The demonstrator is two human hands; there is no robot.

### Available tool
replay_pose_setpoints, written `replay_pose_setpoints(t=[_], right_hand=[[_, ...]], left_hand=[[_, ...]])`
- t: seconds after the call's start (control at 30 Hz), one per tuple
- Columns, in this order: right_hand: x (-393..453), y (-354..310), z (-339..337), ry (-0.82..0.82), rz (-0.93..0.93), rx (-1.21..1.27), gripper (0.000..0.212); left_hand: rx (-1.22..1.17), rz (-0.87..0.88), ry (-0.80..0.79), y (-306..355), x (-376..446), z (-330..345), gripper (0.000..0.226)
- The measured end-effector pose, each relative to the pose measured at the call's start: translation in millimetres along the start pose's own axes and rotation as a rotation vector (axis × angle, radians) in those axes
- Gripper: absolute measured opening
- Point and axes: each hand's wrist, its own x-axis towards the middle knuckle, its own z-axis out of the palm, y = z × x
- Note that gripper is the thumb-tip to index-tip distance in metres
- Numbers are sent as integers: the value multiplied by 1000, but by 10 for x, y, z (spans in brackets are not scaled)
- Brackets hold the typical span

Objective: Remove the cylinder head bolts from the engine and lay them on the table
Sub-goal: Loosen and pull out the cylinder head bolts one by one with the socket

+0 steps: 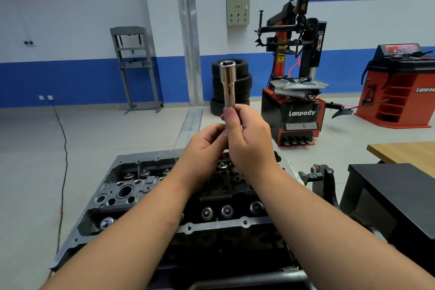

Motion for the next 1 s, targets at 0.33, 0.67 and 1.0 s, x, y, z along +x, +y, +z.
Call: replay_pose_setpoints(t=[0.33, 0.67, 1.0], right_hand=[[7, 15, -4, 4, -2, 3, 27], [-5, 17, 1, -18, 4, -8, 21], [7, 9, 2, -48, 19, -11, 33]], left_hand=[[-14, 16, 4, -18, 17, 2, 23], [52, 47, 21, -6, 12, 4, 8], [2, 11, -11, 22, -16, 20, 24]])
